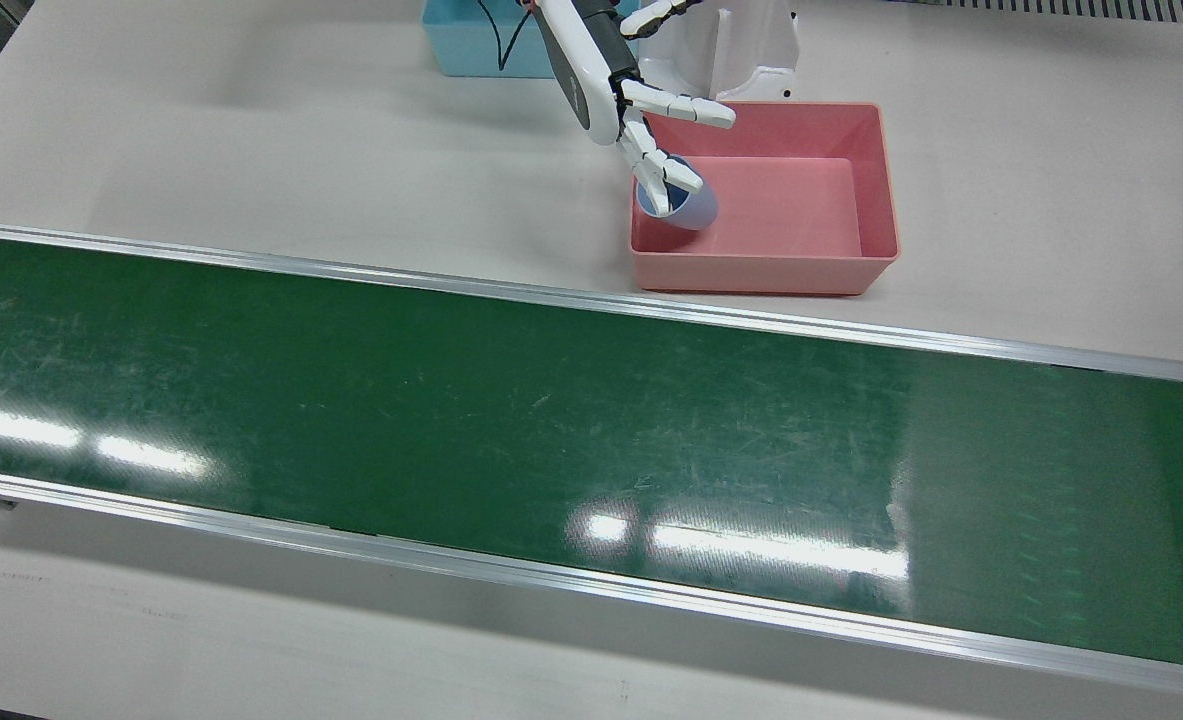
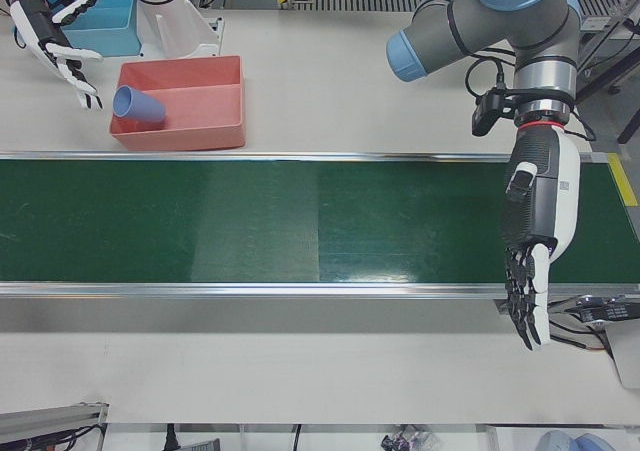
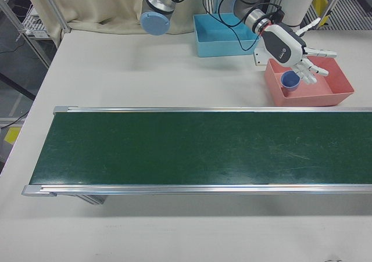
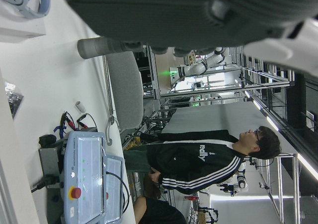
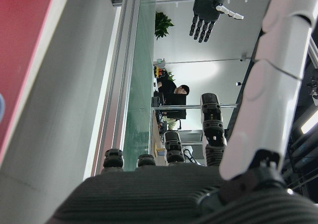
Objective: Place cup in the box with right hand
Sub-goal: 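Open the right hand fingers to release the cup into the tray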
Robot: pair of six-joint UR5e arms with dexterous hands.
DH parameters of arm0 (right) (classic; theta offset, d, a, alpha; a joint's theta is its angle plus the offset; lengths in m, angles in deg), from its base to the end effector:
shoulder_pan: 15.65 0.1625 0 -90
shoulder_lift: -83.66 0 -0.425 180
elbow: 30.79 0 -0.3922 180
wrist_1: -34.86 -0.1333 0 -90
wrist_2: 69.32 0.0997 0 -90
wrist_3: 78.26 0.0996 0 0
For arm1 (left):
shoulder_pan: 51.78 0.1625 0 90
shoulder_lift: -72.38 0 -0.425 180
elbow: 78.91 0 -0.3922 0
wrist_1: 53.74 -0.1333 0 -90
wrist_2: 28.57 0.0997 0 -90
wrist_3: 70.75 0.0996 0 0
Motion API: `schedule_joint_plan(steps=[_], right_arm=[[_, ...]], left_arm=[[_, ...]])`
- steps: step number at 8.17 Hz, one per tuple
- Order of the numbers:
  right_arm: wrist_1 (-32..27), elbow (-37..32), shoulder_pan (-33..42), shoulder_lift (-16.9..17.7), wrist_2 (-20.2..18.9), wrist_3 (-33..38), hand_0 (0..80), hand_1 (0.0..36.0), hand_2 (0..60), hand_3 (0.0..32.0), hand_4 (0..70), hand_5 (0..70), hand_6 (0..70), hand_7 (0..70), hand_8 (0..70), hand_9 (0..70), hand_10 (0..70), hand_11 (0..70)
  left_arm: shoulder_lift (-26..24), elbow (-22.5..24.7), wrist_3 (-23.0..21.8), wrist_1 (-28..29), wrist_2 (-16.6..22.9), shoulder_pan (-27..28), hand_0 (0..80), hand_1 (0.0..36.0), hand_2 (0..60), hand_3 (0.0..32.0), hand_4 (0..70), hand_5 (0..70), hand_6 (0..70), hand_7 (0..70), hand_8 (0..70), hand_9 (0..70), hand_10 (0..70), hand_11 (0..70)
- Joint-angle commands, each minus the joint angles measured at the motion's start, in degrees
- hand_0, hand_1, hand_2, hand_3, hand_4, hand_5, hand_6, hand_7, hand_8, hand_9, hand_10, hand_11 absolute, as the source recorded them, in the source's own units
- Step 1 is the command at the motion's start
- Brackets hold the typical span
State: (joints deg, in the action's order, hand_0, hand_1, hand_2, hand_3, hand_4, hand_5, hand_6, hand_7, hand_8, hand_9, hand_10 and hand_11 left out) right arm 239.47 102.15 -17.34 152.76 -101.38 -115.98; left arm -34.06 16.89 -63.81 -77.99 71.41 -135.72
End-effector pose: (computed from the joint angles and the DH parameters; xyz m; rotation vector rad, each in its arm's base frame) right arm -0.4348 -0.2050 0.2513 -0.4982 -2.2915 1.5951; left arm -0.0544 -0.5869 0.5248 -0.1653 1.9992 -2.0362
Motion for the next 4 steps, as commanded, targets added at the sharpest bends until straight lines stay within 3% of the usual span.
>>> schedule_joint_plan(steps=[1, 2, 4], right_arm=[[0.0, 5.54, 1.14, -0.02, 0.32, -3.57, 55.1, 16.6, 0.0, 10.4, 16.1, 5.8, 3.8, 20.5, 0.0, 4.4, 3.6, 7.3], [0.0, 10.71, 7.51, 0.16, -0.02, -8.38, 54.7, 16.6, 0.4, 10.0, 16.6, 5.8, 4.0, 21.0, 0.0, 4.8, 3.8, 7.5], [0.7, 14.01, 22.7, 1.12, -0.02, -9.39, 57.1, 18.5, 2.8, 0.0, 25.2, 6.5, 6.5, 25.9, 2.5, 8.8, 4.6, 8.7]], left_arm=[[0.0, 0.0, 0.0, 0.0, -0.05, 0.0, 0.0, 0.0, 0.0, 0.0, 0.0, 0.0, 0.0, 0.0, 0.0, 0.0, 0.0, 0.0], [0.0, 0.0, 0.0, 0.0, -0.05, 0.0, 0.0, 0.0, 0.0, 0.0, 0.0, 0.0, 0.0, 0.0, 0.0, 0.0, 0.0, 0.0], [0.0, 0.0, 0.0, 0.0, 0.04, 0.0, 0.0, 0.0, 0.0, 0.0, 0.0, 0.0, 0.0, 0.0, 0.0, 0.0, 0.0, 0.0]])
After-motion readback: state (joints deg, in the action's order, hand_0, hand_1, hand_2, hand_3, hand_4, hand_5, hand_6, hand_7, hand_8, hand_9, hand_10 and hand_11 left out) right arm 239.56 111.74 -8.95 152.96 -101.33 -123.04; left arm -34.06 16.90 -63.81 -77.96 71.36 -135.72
